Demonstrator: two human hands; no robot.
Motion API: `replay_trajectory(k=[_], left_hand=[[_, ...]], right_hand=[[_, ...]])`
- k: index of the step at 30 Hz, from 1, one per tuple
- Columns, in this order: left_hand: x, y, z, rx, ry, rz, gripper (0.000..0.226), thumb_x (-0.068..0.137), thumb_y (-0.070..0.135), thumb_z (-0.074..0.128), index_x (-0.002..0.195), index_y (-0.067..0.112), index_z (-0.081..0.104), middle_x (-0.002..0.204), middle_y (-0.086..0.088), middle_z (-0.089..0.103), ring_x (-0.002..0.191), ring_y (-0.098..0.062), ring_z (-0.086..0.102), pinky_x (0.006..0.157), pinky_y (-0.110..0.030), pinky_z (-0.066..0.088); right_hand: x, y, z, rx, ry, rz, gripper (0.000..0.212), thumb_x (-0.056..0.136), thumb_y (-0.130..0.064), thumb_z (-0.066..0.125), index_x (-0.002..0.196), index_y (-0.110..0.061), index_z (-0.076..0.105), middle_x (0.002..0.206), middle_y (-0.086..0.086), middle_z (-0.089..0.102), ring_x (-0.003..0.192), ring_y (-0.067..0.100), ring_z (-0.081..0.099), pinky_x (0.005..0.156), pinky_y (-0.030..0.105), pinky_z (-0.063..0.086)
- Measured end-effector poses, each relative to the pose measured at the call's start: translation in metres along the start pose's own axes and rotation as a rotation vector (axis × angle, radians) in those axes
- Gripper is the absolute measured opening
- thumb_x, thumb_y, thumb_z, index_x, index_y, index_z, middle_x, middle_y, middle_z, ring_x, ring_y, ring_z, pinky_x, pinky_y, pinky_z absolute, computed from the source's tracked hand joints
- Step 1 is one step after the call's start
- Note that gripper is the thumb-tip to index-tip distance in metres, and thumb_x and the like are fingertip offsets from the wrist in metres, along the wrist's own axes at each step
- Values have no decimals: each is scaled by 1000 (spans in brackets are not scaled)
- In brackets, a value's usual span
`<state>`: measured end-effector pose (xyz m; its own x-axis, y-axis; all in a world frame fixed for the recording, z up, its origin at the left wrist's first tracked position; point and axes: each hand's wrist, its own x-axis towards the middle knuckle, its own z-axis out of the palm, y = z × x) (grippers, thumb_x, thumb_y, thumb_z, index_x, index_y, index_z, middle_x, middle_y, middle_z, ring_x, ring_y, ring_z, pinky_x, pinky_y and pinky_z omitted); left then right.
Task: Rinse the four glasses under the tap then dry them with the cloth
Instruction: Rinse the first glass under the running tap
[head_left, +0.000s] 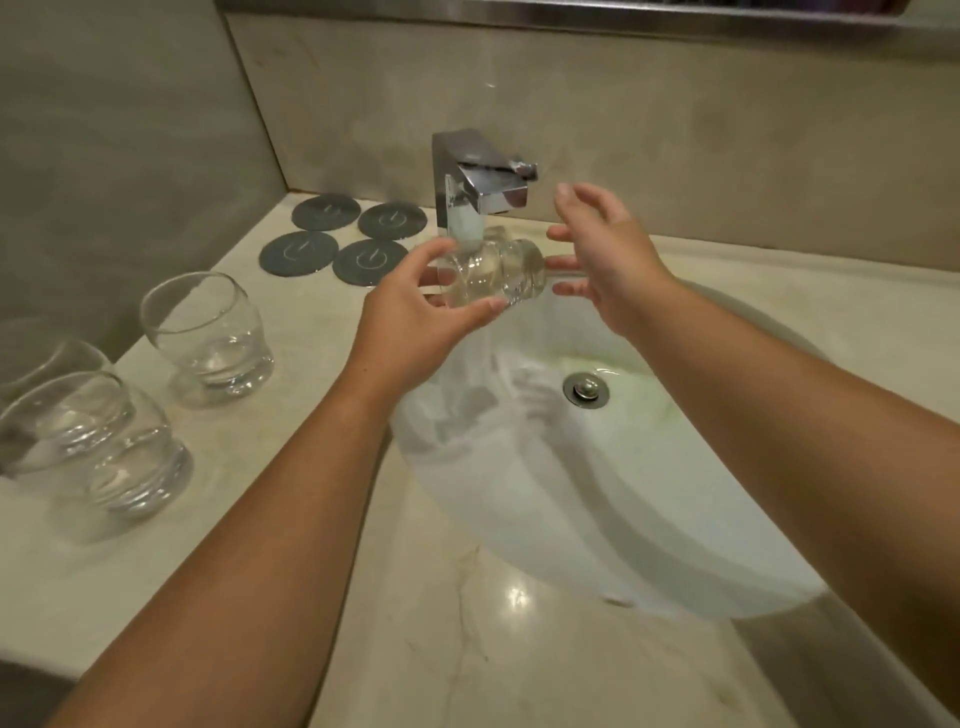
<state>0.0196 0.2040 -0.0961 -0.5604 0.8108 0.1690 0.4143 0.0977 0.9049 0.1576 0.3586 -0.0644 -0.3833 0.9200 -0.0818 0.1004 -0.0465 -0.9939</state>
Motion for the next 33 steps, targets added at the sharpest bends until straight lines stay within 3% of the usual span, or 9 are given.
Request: replay_trajectory(k=[4, 9, 13, 17, 20, 22, 24, 27, 33], left_hand=[[4, -14, 1, -22, 14, -35, 79, 76, 44, 96, 146, 37, 60, 125, 10, 71, 104, -5, 75, 92, -29, 62], [10, -18, 2, -55, 35, -58, 79, 76, 44, 96, 146, 37, 60, 125, 10, 71, 104, -4, 75, 92, -28, 61], [12, -20, 2, -94, 30, -68, 80, 75, 42, 97, 146, 37, 61, 125, 8, 71, 105, -6, 75, 92, -28, 61], [12, -20, 0, -104, 23, -60, 80, 76, 41, 97, 147, 37, 60, 125, 9, 71, 105, -5, 75, 90, -23, 60], [13, -22, 1, -115, 17, -56, 80, 75, 40, 98, 146, 36, 61, 126, 8, 71, 105, -6, 76, 94, -29, 62], [14, -24, 1, -117, 14, -51, 80, 75, 40, 98, 146, 36, 61, 126, 7, 72, 105, -7, 76, 95, -30, 62], [14, -25, 1, -121, 10, -52, 80, 75, 41, 98, 146, 36, 61, 126, 7, 72, 105, -8, 76, 95, -31, 62], [14, -26, 0, -133, 7, -51, 84, 71, 46, 98, 146, 37, 61, 127, 7, 72, 106, -10, 77, 97, -35, 62], [14, -27, 0, -126, 5, -57, 84, 72, 47, 98, 147, 37, 61, 126, 7, 72, 105, -10, 76, 98, -36, 62]], right_hand=[[22, 0, 15, -3, -27, -37, 51, 105, -50, 60, 152, -32, 52, 111, -5, 67, 86, 18, 70, 75, 39, 63], [44, 0, 29, -105, 85, -197, 35, 101, -46, 66, 129, -24, 71, 110, -2, 77, 65, 8, 70, 51, 24, 51], [52, -2, 34, -166, 137, -299, 17, 102, -36, 67, 110, -25, 76, 92, -3, 75, 73, 20, 75, 48, 19, 48], [53, 3, 39, -211, 170, -373, 20, 101, -38, 64, 83, -38, 73, 85, 2, 78, 75, 30, 75, 59, 34, 53], [55, 7, 39, -203, 176, -371, 29, 101, -37, 60, 88, -18, 77, 86, 8, 76, 68, 27, 70, 66, 43, 54], [57, 7, 38, -208, 183, -360, 31, 102, -35, 60, 89, -13, 77, 76, -3, 76, 70, 17, 72, 68, 42, 55], [59, 5, 35, -203, 175, -338, 30, 105, -31, 60, 92, -13, 79, 71, -16, 73, 70, 8, 71, 63, 33, 54], [58, 2, 33, -175, 142, -298, 24, 107, -29, 59, 103, -20, 80, 80, -12, 73, 73, 11, 68, 48, 16, 47], [56, -2, 32, -141, 108, -246, 21, 108, -31, 57, 100, -27, 76, 76, -14, 69, 69, 13, 62, 45, 18, 45]])
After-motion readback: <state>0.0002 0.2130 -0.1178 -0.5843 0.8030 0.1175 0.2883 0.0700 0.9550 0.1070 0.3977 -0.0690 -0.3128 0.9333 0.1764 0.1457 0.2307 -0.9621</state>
